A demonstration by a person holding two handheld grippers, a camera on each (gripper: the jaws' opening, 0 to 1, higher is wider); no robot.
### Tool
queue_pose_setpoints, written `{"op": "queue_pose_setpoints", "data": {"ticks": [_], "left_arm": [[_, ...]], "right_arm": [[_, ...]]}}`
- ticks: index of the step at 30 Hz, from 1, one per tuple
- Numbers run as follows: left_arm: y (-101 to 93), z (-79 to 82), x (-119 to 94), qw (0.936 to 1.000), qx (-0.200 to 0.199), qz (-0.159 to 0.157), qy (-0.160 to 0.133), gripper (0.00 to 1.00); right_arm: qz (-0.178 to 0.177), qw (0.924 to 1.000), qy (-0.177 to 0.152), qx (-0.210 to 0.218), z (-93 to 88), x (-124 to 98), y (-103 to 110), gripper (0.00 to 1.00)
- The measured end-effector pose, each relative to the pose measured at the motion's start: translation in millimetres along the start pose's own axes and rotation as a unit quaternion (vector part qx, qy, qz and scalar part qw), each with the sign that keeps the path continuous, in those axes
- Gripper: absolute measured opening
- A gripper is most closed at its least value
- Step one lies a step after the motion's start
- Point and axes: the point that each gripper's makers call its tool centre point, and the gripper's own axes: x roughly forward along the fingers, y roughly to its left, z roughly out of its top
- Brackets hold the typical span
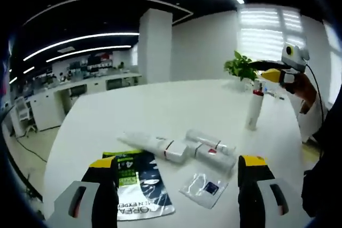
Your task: Arrange the skincare products in the storage area until every visible bottle or jar stands upright without overlapping.
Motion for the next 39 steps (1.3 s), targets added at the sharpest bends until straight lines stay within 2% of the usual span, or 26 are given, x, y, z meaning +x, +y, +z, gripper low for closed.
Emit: {"op": "queue_pose_setpoints", "data": {"ticks": [5, 9, 15, 24, 26, 28, 32, 35, 37, 39], "left_arm": [[4.4, -1.6, 4.7, 0.9999, -0.004, -0.007, 0.012, 0.94], [9.9, -3.7, 10.8, 0.9998, 0.001, -0.009, 0.020, 0.93], [12.9, 3.2, 19.2, 0.9997, -0.008, -0.024, 0.003, 0.89], [23.7, -5.4, 34.0, 0.9981, -0.020, -0.036, 0.045, 0.87], [28.3, -1.8, 38.5, 0.9986, -0.006, -0.031, 0.042, 0.85], [32.8, -2.3, 42.3, 0.9978, 0.008, -0.030, 0.058, 0.84], [40.3, 0.9, 49.6, 0.9959, 0.009, -0.033, 0.084, 0.83], [45.5, -1.5, 54.9, 0.9942, -0.004, -0.038, 0.100, 0.83], [46.4, -2.5, 60.6, 0.9936, -0.028, -0.045, 0.100, 0.83], [45.0, -10.0, 63.8, 0.9891, -0.058, -0.059, 0.122, 0.83]], "right_arm": [[0.039, 0.9981, 0.011, 0.048, -11.8, 21.9, 19.7, 0.40], [0.051, 0.9969, 0.025, 0.055, -21.7, 36.5, 29.8, 0.40], [0.071, 0.9934, 0.046, 0.077, -34.3, 56.7, 39.9, 0.40], [0.107, 0.9870, 0.088, 0.081, -50.8, 90.0, 55.5, 0.40], [0.109, 0.9856, 0.100, 0.082, -52.8, 100.2, 55.7, 0.40], [0.118, 0.9841, 0.111, 0.074, -54.6, 109.9, 57.8, 0.41], [0.130, 0.9789, 0.135, 0.080, -63.3, 126.6, 60.0, 0.42], [0.144, 0.9743, 0.149, 0.088, -69.7, 137.1, 62.1, 0.46], [0.159, 0.9693, 0.160, 0.099, -74.3, 143.9, 66.4, 0.50], [0.167, 0.9658, 0.166, 0.108, -78.2, 151.2, 68.4, 0.52]]}}
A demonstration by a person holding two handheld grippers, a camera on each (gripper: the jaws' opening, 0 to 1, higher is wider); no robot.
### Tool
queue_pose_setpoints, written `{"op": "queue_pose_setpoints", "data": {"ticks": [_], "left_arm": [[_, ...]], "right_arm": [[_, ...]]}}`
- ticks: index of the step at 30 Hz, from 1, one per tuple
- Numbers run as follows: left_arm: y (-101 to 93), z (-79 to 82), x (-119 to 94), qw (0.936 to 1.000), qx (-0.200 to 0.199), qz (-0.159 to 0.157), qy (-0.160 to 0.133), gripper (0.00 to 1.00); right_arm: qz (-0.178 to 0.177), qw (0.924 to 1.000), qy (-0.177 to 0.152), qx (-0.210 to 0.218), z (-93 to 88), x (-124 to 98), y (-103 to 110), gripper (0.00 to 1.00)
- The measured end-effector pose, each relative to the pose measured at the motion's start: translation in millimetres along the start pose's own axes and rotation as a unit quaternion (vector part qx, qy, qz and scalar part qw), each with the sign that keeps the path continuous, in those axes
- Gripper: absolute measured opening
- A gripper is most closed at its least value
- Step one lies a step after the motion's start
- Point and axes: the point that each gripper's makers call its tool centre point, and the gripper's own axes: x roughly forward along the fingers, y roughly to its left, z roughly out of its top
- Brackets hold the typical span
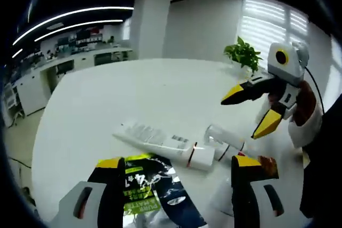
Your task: Arrange the skincare products in the storage area until every visible bottle or jar stands upright without overlapping.
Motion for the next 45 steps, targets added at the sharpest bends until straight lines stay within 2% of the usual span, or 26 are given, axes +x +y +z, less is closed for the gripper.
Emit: {"op": "queue_pose_setpoints", "data": {"ticks": [1, 4, 7, 10, 13, 16, 19, 22, 26, 29, 31, 33, 37, 39, 42, 45], "left_arm": [[1.3, -2.3, 2.0, 0.9999, -0.007, -0.005, 0.011, 0.83], [9.5, 6.1, 5.4, 0.9999, -0.015, -0.006, 0.000, 0.82], [8.1, 8.8, 8.4, 0.9977, -0.052, -0.040, 0.017, 0.81], [4.9, 18.1, 10.5, 0.9938, -0.077, -0.078, 0.017, 0.69], [13.8, 26.5, 16.1, 0.9935, -0.082, -0.077, 0.017, 0.65], [20.4, 23.7, 20.0, 0.9945, -0.069, -0.070, 0.034, 0.58], [30.2, 17.6, 22.6, 0.9935, -0.075, -0.060, 0.060, 0.58], [34.2, 19.0, 24.3, 0.9936, -0.077, -0.058, 0.060, 0.58], [31.5, 15.5, 29.6, 0.9918, -0.086, -0.062, 0.072, 0.58], [30.2, 7.6, 32.8, 0.9887, -0.098, -0.062, 0.095, 0.58], [28.9, 9.3, 33.7, 0.9895, -0.091, -0.065, 0.092, 0.57], [26.4, 15.3, 35.5, 0.9877, -0.110, -0.073, 0.084, 0.57], [30.6, 20.3, 39.4, 0.9883, -0.111, -0.067, 0.081, 0.54], [32.5, 18.6, 40.7, 0.9880, -0.112, -0.066, 0.083, 0.48], [31.4, 14.8, 43.5, 0.9863, -0.120, -0.069, 0.089, 0.48], [31.1, 14.7, 44.1, 0.9867, -0.112, -0.067, 0.097, 0.48]], "right_arm": [[0.006, 1.0000, 0.003, -0.002, -0.4, 3.5, 0.4, 0.52], [0.022, 0.9995, 0.022, -0.005, -3.8, 14.0, 1.2, 0.55], [0.035, 0.9989, 0.033, 0.001, -4.6, 23.2, -1.6, 0.56], [0.049, 0.9976, 0.048, 0.009, -4.8, 33.1, -5.7, 0.57], [0.061, 0.9967, 0.053, 0.012, -1.0, 40.6, -12.0, 0.57], [0.064, 0.9963, 0.055, 0.016, -1.1, 43.6, -14.2, 0.57], [0.069, 0.9956, 0.061, 0.020, -1.7, 48.4, -16.6, 0.58], [0.079, 0.9942, 0.069, 0.025, -2.7, 54.4, -20.0, 0.59], [0.088, 0.9924, 0.083, 0.025, -6.8, 65.5, -26.8, 0.66], [0.097, 0.9917, 0.077, 0.035, -4.3, 71.5, -24.4, 0.65], [0.105, 0.9907, 0.080, 0.035, -6.0, 77.0, -23.6, 0.65], [0.108, 0.9898, 0.084, 0.040, -9.3, 79.4, -19.8, 0.62], [0.115, 0.9890, 0.086, 0.036, -12.0, 81.0, -14.1, 0.59], [0.110, 0.9889, 0.094, 0.034, -16.7, 82.3, -15.1, 0.60], [0.111, 0.9889, 0.093, 0.032, -18.1, 82.6, -13.9, 0.59], [0.117, 0.9882, 0.092, 0.036, -18.9, 83.0, -11.3, 0.58]]}}
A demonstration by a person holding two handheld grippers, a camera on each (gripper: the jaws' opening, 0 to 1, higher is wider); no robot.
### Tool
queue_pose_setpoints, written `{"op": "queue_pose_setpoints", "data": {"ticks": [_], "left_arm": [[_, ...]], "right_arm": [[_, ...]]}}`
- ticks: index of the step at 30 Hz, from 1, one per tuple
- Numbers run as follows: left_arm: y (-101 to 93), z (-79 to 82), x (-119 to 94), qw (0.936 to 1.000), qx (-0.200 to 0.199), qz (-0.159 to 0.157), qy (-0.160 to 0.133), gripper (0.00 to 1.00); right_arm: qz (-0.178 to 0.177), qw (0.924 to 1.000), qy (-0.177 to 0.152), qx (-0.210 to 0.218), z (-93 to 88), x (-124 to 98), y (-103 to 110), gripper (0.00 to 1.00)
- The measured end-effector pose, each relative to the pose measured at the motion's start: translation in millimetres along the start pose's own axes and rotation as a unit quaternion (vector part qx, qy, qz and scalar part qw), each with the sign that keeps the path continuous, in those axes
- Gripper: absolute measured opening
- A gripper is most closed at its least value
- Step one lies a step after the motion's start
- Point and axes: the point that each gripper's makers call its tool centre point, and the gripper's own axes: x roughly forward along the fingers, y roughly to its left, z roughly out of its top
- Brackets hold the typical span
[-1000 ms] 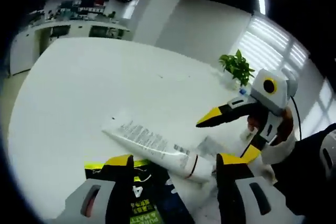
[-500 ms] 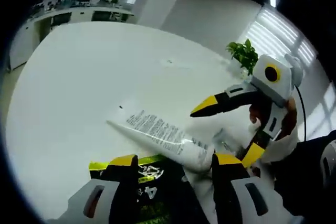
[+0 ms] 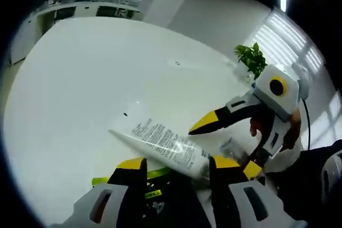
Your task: Arrange the skincare products in the storage area until every visible bottle or jar stands upright without overlapping.
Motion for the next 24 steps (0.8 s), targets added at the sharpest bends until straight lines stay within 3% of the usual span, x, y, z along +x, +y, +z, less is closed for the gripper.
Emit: {"op": "queue_pose_setpoints", "data": {"ticks": [17, 24], "left_arm": [[-4.0, 0.3, 8.1, 0.9995, 0.028, 0.002, 0.013, 0.39], [-3.7, 2.4, 9.2, 0.9997, 0.022, 0.004, 0.013, 0.39]], "right_arm": [[0.014, 0.9998, -0.006, 0.014, -2.5, 11.3, -2.0, 0.52], [0.007, 0.9999, -0.010, -0.009, 1.0, 9.7, -4.0, 0.52]]}}
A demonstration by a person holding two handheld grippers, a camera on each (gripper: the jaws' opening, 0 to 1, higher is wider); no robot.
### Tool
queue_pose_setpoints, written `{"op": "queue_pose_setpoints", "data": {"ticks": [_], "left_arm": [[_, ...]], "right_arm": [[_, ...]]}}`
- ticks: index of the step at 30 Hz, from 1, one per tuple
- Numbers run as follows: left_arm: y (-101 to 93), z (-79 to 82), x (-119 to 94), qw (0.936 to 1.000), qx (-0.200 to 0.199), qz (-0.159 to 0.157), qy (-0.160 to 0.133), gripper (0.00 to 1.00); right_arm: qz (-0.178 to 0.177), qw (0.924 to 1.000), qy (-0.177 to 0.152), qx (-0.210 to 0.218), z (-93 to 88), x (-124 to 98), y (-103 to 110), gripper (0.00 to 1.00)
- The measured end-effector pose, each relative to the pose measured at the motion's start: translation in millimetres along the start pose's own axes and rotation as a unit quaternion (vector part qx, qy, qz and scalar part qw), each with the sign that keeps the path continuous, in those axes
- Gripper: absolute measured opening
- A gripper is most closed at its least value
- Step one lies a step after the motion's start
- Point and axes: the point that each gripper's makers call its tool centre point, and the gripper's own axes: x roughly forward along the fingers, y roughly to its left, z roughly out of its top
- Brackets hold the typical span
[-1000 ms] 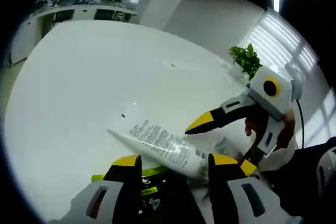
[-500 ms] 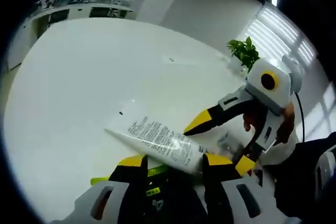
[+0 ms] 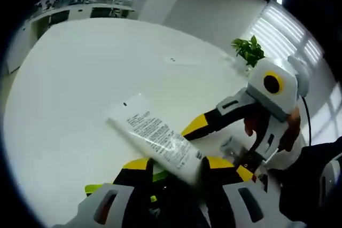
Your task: Arrange the skincare products in the storage area until every visible bottle or jar stands upright without overlapping.
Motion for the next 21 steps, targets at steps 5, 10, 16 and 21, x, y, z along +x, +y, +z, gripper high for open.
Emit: {"op": "queue_pose_setpoints", "data": {"ticks": [5, 10, 16, 21], "left_arm": [[0.8, 4.9, 2.8, 0.9999, 0.005, 0.008, -0.005, 0.43], [2.2, 6.9, 3.3, 0.9999, 0.002, 0.007, -0.008, 0.44], [5.5, 8.0, 2.1, 0.9999, -0.004, 0.008, -0.012, 0.45], [4.9, 9.4, 3.3, 0.9998, -0.008, 0.011, -0.017, 0.45]], "right_arm": [[-0.008, 0.9994, -0.009, -0.033, 5.7, -7.6, -1.4, 0.49], [-0.010, 0.9989, -0.013, -0.044, 8.9, -8.4, -0.2, 0.51], [-0.004, 0.9985, -0.020, -0.051, 12.0, -5.8, 4.0, 0.58], [-0.006, 0.9981, -0.024, -0.056, 14.4, -5.7, 4.9, 0.60]]}}
